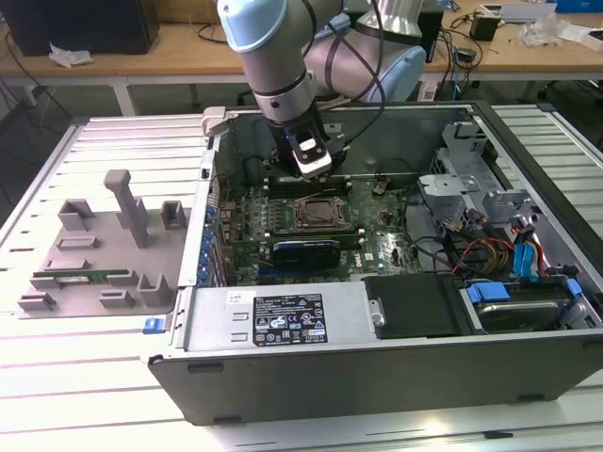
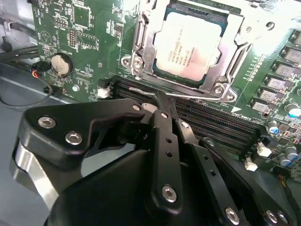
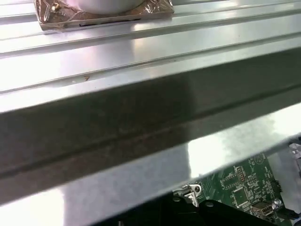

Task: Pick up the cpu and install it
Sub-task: 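Install the first cpu locking lever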

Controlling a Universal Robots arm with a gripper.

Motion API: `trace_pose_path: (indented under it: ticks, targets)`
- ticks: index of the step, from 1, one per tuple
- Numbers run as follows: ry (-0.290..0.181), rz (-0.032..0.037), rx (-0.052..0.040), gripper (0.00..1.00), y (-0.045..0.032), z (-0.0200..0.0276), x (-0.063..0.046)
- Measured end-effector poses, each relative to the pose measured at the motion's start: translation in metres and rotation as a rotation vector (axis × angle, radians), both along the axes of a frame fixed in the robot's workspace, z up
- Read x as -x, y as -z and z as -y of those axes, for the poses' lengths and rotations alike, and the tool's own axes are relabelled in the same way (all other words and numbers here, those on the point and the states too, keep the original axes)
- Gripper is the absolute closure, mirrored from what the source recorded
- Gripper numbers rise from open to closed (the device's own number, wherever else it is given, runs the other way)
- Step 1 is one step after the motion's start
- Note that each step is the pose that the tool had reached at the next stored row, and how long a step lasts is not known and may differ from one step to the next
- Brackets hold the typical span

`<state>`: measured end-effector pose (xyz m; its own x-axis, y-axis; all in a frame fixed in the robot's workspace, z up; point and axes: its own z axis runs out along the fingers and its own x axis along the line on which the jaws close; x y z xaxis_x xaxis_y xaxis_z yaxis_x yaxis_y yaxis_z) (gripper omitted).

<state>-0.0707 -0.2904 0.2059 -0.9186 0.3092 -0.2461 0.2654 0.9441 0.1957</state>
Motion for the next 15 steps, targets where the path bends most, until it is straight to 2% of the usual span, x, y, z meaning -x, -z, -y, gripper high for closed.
trace_pose_path:
  ticks: [3,6,13,15]
  targets:
    - [0.000,0.0013,0.0001,0.89,0.0013,0.0032,0.0000]
    - [0.000,0.0028,-0.0002,0.89,0.0035,0.0085,0.0000]
    - [0.000,0.0031,-0.0005,0.89,0.0014,0.0088,0.0000]
    - [0.000,0.0031,-0.0004,0.89,0.0006,0.0068,0.0001]
